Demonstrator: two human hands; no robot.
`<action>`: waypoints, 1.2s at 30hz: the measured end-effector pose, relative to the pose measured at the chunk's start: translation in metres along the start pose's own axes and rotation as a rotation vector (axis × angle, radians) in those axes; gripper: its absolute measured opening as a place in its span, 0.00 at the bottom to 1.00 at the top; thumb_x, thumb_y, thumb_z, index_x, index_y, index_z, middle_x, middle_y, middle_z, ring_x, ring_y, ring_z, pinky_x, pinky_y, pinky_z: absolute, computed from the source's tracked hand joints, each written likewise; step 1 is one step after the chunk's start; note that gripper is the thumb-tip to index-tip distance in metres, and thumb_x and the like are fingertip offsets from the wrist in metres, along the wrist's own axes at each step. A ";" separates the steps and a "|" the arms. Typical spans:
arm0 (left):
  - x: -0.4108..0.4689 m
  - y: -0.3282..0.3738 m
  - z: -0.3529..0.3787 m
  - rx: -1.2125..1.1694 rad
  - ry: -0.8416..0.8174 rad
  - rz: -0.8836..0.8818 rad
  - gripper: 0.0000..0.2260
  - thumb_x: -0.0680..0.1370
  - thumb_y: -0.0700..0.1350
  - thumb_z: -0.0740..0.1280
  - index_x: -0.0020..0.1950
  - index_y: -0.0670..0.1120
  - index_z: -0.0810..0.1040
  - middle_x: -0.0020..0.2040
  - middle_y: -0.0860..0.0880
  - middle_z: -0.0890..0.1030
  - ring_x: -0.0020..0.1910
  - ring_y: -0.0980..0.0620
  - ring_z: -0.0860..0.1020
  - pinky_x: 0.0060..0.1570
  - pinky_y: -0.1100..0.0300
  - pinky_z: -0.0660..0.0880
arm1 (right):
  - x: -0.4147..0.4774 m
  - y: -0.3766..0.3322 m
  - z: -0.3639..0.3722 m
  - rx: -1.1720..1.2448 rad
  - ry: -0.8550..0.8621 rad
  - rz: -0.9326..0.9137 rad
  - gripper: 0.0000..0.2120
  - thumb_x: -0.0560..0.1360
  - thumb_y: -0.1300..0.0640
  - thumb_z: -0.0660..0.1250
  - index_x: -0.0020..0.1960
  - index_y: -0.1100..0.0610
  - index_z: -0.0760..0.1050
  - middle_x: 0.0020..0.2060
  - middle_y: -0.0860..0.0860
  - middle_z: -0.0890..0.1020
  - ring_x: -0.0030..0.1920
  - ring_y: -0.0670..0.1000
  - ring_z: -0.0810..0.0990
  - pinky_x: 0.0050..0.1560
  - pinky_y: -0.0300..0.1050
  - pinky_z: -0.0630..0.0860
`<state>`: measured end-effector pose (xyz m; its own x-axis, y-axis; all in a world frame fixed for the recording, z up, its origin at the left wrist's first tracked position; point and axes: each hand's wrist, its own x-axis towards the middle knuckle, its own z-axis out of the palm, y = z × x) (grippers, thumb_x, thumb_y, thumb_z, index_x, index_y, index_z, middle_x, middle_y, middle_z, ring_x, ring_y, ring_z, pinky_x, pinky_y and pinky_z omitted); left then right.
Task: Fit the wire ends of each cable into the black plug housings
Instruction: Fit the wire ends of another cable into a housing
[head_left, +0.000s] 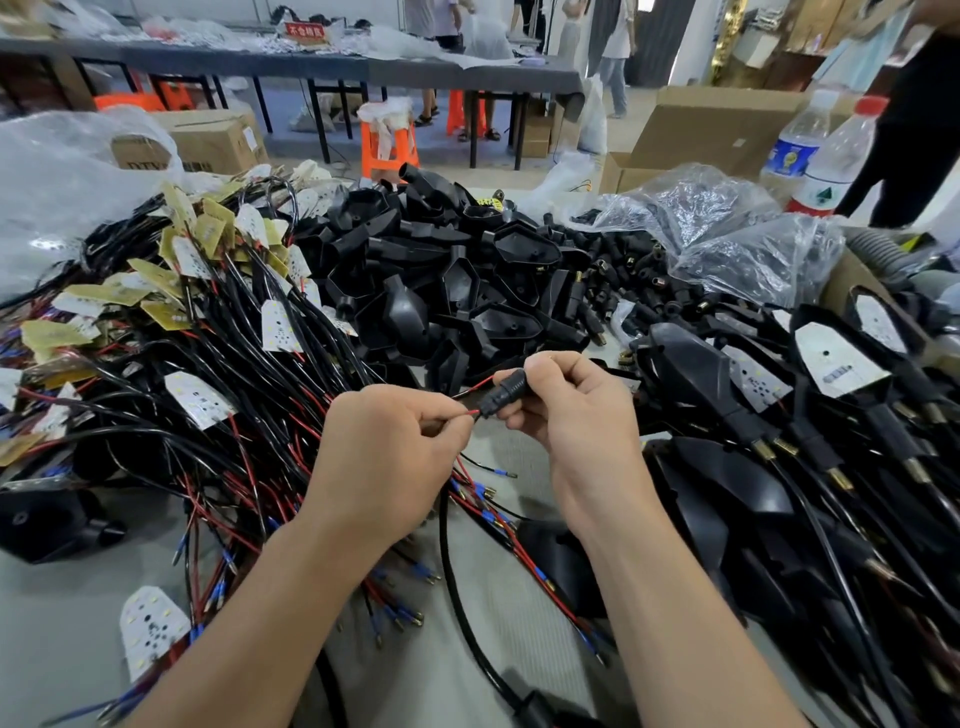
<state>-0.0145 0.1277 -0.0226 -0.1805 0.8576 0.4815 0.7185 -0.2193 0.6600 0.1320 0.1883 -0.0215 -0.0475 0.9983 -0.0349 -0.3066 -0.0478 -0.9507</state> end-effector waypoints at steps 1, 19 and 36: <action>0.000 0.002 0.001 0.037 -0.012 0.039 0.08 0.75 0.46 0.71 0.37 0.47 0.84 0.26 0.52 0.79 0.26 0.49 0.76 0.29 0.56 0.72 | 0.000 0.000 0.000 0.014 0.028 0.003 0.08 0.82 0.64 0.63 0.46 0.63 0.78 0.39 0.58 0.87 0.29 0.50 0.78 0.32 0.39 0.76; 0.000 0.010 -0.008 0.170 0.032 0.161 0.11 0.74 0.41 0.71 0.31 0.48 0.79 0.25 0.53 0.75 0.29 0.52 0.74 0.33 0.56 0.72 | -0.004 -0.001 0.008 0.159 -0.006 0.168 0.09 0.83 0.61 0.65 0.45 0.63 0.79 0.36 0.56 0.85 0.31 0.47 0.81 0.33 0.37 0.79; 0.012 -0.008 0.001 -0.253 0.067 -0.219 0.10 0.73 0.44 0.79 0.41 0.60 0.86 0.33 0.58 0.85 0.33 0.60 0.82 0.35 0.69 0.76 | -0.005 -0.005 0.004 0.086 -0.026 0.111 0.10 0.83 0.59 0.66 0.42 0.58 0.76 0.35 0.56 0.85 0.32 0.50 0.82 0.32 0.38 0.77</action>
<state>-0.0215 0.1402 -0.0225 -0.3617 0.8667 0.3435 0.4703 -0.1486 0.8699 0.1302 0.1837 -0.0153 -0.1099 0.9855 -0.1294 -0.3786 -0.1619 -0.9113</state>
